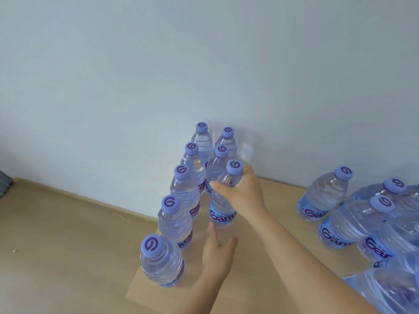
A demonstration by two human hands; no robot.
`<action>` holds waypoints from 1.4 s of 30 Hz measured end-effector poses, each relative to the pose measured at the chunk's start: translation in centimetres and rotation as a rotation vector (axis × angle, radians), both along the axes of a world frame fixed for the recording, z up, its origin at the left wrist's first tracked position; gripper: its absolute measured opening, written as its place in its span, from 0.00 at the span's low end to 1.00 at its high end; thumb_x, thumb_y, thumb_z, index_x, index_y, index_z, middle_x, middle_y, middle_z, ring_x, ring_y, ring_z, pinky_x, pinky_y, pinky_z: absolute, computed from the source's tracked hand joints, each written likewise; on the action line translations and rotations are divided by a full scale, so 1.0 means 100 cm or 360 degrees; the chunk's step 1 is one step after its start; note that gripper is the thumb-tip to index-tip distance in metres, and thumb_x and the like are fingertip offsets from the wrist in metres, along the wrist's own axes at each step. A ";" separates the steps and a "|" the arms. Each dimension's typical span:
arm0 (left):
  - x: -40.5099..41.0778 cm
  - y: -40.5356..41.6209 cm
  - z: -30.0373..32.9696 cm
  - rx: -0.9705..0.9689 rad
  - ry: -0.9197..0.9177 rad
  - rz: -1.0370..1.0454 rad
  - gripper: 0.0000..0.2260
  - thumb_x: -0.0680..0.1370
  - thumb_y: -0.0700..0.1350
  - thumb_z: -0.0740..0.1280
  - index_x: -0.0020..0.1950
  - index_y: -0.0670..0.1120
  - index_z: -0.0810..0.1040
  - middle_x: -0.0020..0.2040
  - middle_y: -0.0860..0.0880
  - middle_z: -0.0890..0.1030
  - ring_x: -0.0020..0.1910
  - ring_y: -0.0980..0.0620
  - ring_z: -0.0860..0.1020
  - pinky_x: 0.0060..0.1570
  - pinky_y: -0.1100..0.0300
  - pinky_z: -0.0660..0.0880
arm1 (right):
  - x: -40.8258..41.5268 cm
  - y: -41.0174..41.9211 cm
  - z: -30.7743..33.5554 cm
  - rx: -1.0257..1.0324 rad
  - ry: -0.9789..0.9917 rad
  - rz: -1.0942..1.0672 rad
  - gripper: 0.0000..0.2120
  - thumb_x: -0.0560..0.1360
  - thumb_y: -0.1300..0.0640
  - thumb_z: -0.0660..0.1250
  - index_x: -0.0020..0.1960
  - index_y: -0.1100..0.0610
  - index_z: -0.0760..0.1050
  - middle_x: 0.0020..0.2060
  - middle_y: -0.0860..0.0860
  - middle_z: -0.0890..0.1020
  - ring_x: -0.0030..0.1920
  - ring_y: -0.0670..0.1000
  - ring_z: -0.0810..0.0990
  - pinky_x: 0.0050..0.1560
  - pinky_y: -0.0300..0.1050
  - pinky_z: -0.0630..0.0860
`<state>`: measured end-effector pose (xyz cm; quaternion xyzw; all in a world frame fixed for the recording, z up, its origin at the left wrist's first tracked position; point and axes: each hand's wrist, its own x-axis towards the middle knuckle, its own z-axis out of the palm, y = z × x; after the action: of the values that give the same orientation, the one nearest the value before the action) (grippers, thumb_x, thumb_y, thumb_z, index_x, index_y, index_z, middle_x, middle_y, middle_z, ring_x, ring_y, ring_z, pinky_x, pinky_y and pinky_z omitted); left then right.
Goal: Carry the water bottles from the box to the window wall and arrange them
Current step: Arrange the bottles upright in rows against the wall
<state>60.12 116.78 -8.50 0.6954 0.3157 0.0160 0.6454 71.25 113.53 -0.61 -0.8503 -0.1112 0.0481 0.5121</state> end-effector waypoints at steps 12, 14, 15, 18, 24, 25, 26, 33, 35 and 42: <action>0.021 0.019 -0.010 -0.0257 -0.0022 0.0114 0.28 0.73 0.35 0.65 0.69 0.54 0.66 0.63 0.57 0.73 0.64 0.60 0.69 0.64 0.57 0.68 | -0.004 0.032 -0.027 -0.0304 -0.0092 -0.0054 0.30 0.60 0.37 0.75 0.49 0.54 0.66 0.46 0.48 0.74 0.47 0.51 0.74 0.41 0.47 0.72; 0.022 0.019 -0.010 -0.0277 -0.0051 0.0119 0.27 0.73 0.34 0.65 0.66 0.59 0.65 0.61 0.61 0.73 0.60 0.66 0.70 0.57 0.63 0.68 | -0.005 0.033 -0.029 -0.0303 -0.0134 -0.0050 0.31 0.60 0.37 0.75 0.50 0.55 0.67 0.48 0.48 0.71 0.50 0.50 0.72 0.42 0.47 0.71; 0.022 0.019 -0.010 -0.0287 -0.0056 0.0114 0.27 0.73 0.34 0.65 0.65 0.60 0.64 0.60 0.62 0.73 0.58 0.68 0.69 0.56 0.64 0.67 | -0.006 0.034 -0.031 -0.0302 -0.0151 -0.0047 0.32 0.60 0.37 0.75 0.51 0.56 0.67 0.48 0.48 0.71 0.50 0.50 0.71 0.42 0.46 0.70; 0.019 0.018 -0.009 -0.0282 -0.0019 0.0085 0.31 0.74 0.35 0.65 0.73 0.53 0.61 0.68 0.57 0.70 0.66 0.61 0.67 0.66 0.57 0.66 | -0.007 0.034 -0.033 -0.0311 -0.0184 -0.0042 0.33 0.61 0.34 0.73 0.53 0.56 0.68 0.48 0.47 0.69 0.52 0.50 0.70 0.42 0.44 0.67; 0.016 0.018 -0.003 -0.0209 0.0034 0.0035 0.33 0.75 0.40 0.65 0.76 0.51 0.55 0.72 0.53 0.67 0.71 0.53 0.64 0.70 0.50 0.64 | -0.010 0.034 -0.036 -0.0267 -0.0180 -0.0079 0.39 0.61 0.32 0.72 0.60 0.56 0.66 0.55 0.49 0.71 0.58 0.51 0.68 0.46 0.42 0.68; 0.016 0.018 -0.002 -0.0205 0.0047 0.0032 0.31 0.75 0.40 0.65 0.76 0.51 0.57 0.71 0.52 0.68 0.70 0.52 0.66 0.70 0.49 0.64 | -0.010 0.034 -0.036 -0.0259 -0.0167 -0.0070 0.40 0.61 0.32 0.72 0.62 0.56 0.65 0.57 0.49 0.71 0.59 0.51 0.68 0.49 0.43 0.69; 0.016 0.018 0.000 -0.0202 0.0069 0.0025 0.30 0.74 0.39 0.65 0.74 0.50 0.60 0.69 0.51 0.70 0.68 0.51 0.68 0.68 0.48 0.66 | -0.011 0.033 -0.035 -0.0236 -0.0131 -0.0040 0.41 0.61 0.33 0.72 0.64 0.56 0.64 0.59 0.50 0.70 0.61 0.51 0.66 0.52 0.44 0.70; 0.012 -0.004 -0.006 -0.0227 0.0265 -0.0009 0.12 0.74 0.39 0.66 0.45 0.52 0.64 0.47 0.54 0.68 0.45 0.57 0.70 0.41 0.61 0.65 | -0.010 -0.035 -0.011 0.0045 -0.0227 -0.0280 0.42 0.65 0.31 0.62 0.69 0.57 0.63 0.61 0.48 0.68 0.64 0.48 0.65 0.62 0.41 0.63; 0.012 -0.018 -0.004 -0.0259 0.0262 -0.0097 0.12 0.75 0.39 0.66 0.55 0.48 0.69 0.54 0.53 0.69 0.55 0.56 0.71 0.48 0.61 0.65 | 0.002 -0.065 -0.006 0.0088 -0.0462 -0.0584 0.31 0.71 0.47 0.69 0.66 0.63 0.66 0.61 0.56 0.71 0.63 0.55 0.68 0.62 0.42 0.62; 0.025 -0.060 0.013 -0.0294 0.0225 -0.0481 0.34 0.76 0.42 0.65 0.78 0.44 0.50 0.76 0.49 0.58 0.72 0.54 0.63 0.58 0.62 0.61 | 0.053 -0.133 -0.004 -0.0104 -0.0605 -0.1013 0.30 0.70 0.62 0.69 0.68 0.67 0.61 0.64 0.61 0.68 0.66 0.59 0.64 0.65 0.44 0.58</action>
<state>62.57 110.83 -7.19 0.6721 0.2523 -0.1590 0.6777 76.60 100.23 -0.98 -0.8521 0.0672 -0.2688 0.4441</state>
